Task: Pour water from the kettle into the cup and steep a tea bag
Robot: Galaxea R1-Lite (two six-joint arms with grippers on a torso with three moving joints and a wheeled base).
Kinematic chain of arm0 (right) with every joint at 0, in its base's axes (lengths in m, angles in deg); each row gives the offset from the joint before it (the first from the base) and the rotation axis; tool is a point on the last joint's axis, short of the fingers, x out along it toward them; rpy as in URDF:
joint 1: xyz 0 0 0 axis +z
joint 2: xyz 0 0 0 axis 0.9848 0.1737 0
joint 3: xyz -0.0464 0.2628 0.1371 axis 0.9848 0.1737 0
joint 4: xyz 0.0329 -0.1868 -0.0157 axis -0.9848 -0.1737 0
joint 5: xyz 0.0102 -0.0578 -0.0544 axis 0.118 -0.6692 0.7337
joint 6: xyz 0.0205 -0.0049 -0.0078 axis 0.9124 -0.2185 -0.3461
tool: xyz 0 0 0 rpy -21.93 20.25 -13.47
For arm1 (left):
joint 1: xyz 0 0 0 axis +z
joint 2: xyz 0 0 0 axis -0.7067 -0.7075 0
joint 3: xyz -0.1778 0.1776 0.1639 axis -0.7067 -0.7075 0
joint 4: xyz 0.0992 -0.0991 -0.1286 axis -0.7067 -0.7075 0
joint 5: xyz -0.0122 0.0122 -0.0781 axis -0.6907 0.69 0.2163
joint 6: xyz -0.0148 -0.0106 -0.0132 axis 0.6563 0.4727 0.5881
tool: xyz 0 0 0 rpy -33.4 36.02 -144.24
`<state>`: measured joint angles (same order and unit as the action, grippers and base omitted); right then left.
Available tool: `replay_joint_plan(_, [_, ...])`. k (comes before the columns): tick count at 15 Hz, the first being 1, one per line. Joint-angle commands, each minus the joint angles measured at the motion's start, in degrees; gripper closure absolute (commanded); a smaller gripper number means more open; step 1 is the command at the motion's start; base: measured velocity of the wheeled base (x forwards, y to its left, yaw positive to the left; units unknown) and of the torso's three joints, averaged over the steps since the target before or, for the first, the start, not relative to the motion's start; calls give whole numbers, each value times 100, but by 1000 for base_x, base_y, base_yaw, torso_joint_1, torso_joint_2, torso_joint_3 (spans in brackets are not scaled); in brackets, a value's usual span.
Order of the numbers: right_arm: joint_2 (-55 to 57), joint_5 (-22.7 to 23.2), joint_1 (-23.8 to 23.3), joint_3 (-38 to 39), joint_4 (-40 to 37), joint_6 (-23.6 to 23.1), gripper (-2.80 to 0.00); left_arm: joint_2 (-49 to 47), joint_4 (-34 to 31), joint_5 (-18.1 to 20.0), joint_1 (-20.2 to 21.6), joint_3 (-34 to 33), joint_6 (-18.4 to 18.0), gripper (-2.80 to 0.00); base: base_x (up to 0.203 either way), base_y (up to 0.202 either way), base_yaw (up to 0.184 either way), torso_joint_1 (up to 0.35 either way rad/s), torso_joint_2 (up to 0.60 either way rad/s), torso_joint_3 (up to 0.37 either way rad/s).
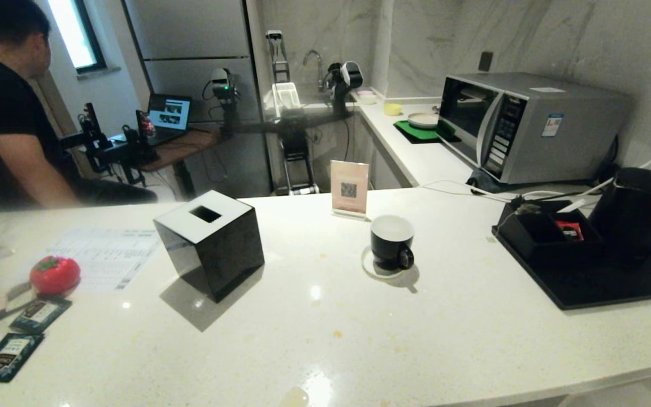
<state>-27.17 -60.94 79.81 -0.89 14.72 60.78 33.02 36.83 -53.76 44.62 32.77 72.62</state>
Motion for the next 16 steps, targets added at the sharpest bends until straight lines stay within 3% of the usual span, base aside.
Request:
replay_joint_plan(1, [-2, -2, 1, 0, 0, -3, 0, -8, 3, -5, 0, 0, 2, 0, 0, 0, 0, 0, 0, 0])
replay_joint_plan(6, [-2, -2, 1, 0, 0, -3, 0, -8, 3, 0, 0, 0, 2, 0, -2, -36, 2, 3, 0, 2])
replay_joint_plan(16, [-2, -11, 1, 0, 0, -3, 0, -8, 3, 0, 0, 0, 2, 0, 0, -194, 0, 2, 3, 2])
